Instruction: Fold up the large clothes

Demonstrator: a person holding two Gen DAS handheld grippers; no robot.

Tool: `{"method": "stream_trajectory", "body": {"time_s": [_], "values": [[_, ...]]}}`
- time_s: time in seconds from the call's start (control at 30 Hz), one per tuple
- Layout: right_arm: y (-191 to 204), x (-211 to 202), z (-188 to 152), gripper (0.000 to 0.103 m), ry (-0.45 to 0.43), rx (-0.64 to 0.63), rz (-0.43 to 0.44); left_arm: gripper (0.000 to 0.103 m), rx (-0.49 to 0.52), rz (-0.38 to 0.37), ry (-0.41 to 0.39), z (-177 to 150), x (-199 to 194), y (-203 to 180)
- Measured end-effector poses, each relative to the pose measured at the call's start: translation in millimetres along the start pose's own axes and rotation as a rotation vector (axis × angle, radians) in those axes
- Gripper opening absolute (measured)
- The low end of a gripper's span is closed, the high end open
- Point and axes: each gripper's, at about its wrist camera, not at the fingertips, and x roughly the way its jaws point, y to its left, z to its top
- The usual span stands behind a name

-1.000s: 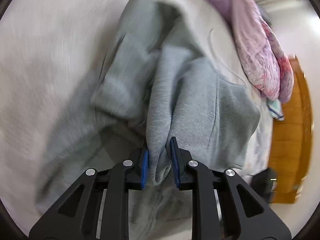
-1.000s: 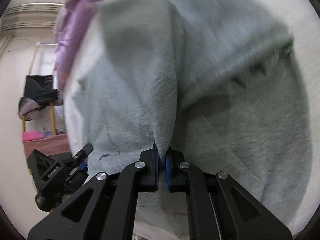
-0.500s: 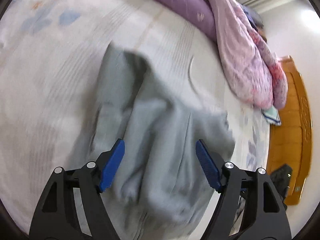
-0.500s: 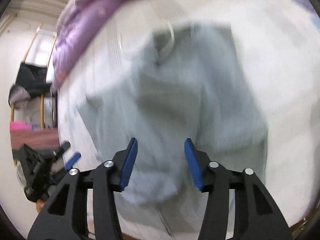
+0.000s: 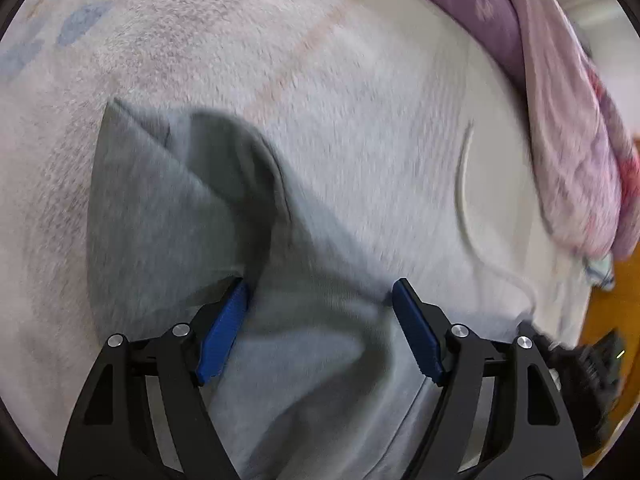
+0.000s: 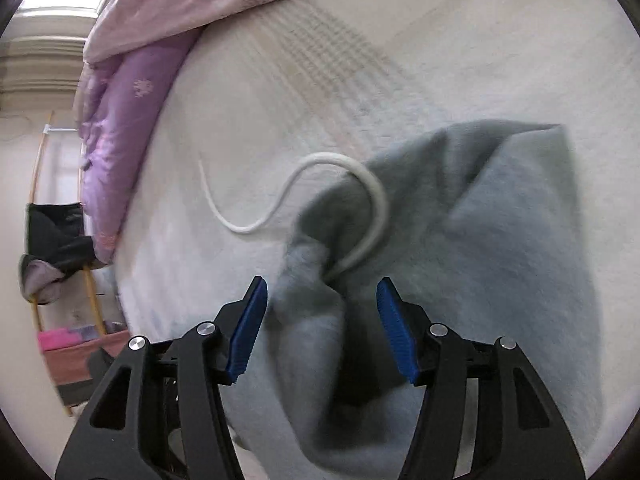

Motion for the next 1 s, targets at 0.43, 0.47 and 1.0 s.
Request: {"method": "stream_trajectory", "body": {"time_s": [0.43, 0.47, 1.0], "values": [[11.1, -56.2, -28.5, 0.011, -0.061, -0.163, 0.151, 0.016, 0.095, -0.061, -0.151, -18.5, -81.2, 8.8], [11.4, -68.4, -37.1, 0.011, -0.067, -0.172, 0.169, 0.016, 0.105, -0.073, -0.162, -26.2, -93.0, 7.8], [-90.2, -156.3, -242.7, 0.010, 0.059, -0.072, 0.092, 0.016, 0.014, -0.018, -0.069, -258.3, -152.7, 83.4]]}}
